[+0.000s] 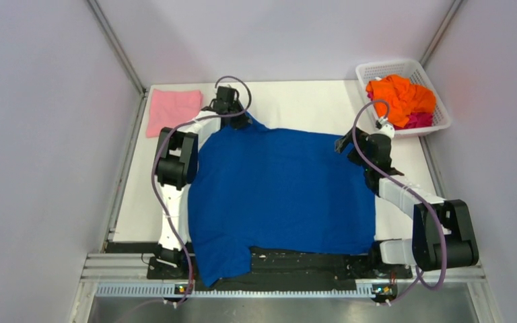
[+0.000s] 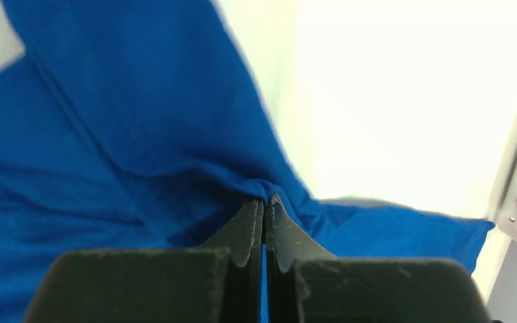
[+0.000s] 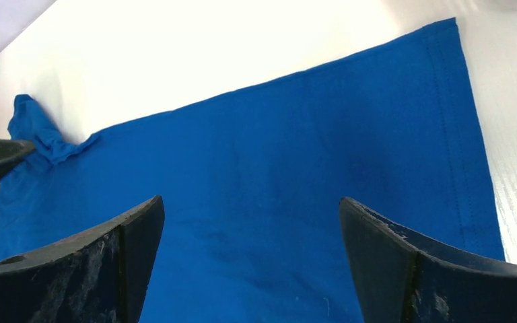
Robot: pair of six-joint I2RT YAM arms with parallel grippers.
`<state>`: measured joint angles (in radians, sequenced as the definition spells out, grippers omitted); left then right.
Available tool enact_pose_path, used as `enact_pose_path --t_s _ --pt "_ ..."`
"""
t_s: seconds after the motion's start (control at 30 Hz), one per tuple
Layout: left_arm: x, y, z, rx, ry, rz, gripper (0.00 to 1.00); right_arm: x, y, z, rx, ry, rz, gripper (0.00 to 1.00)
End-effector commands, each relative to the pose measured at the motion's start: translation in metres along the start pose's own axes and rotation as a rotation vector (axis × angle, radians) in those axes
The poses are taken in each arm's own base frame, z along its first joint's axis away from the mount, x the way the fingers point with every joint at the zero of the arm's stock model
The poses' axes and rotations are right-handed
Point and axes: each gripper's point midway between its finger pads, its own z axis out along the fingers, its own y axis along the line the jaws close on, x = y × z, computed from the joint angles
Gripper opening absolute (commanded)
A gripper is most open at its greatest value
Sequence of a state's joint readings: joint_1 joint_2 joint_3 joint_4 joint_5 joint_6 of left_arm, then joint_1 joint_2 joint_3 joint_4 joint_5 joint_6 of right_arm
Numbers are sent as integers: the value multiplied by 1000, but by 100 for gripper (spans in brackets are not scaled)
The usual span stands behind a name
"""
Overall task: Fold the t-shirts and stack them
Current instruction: Flatten out the tshirt
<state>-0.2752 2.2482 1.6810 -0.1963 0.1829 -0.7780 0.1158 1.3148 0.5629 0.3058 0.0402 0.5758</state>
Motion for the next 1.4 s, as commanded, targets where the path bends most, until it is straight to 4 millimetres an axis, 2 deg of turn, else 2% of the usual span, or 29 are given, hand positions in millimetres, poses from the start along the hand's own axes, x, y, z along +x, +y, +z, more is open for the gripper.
enact_pose_path --t_s 0.0,0.07,0.17,0.2,0.23,0.27,0.3,0.33,0.4,0.47,0.6,0.67,0.77,0.9,0.97,1.17,1.37 --pt "-48 -48 -10 91 -147 140 0 -11 3 4 8 -39 -22 99" --pt "-52 -62 -1 142 -144 186 0 -9 -1 3 22 -34 -25 99" --pt "-56 -77 25 157 -118 243 1 -10 -5 3 38 -46 -29 99" --pt "-58 -85 33 182 -116 279 9 -10 -6 3 43 -44 -38 99" --pt "-57 -91 41 200 -108 309 22 -10 -7 2 49 -38 -45 99" --pt "-60 -97 45 212 -114 332 46 -10 -7 2 54 -38 -50 99" --pt "-63 -103 46 225 -123 351 77 -12 -8 1 59 -42 -53 99" --pt "-68 -109 42 241 -137 365 96 -12 -9 0 62 -44 -55 99" --pt "-78 -120 28 258 -176 403 99 -13 -8 -2 58 -50 -55 99" --pt "-91 -132 6 256 -235 427 99 -15 -5 -4 45 -54 -51 99" --pt "-108 -160 -54 289 -310 462 99 -16 1 -8 18 -54 -40 99" --pt "-107 -155 -71 252 -323 443 99 -17 1 -9 17 -53 -39 99" --pt "-97 -128 -82 158 -320 364 99 -16 -1 -11 28 -52 -44 99" --pt "-67 -85 -69 82 -279 242 99 -20 -3 -12 42 -62 -52 99" --pt "-59 -75 -62 74 -271 188 99 -19 -3 -12 43 -61 -54 99" --pt "-45 -71 -33 99 -216 87 99 -11 -5 -5 42 -32 -53 99" --pt "-39 -50 2 37 -199 36 99 -8 -11 -2 68 -24 -60 99"
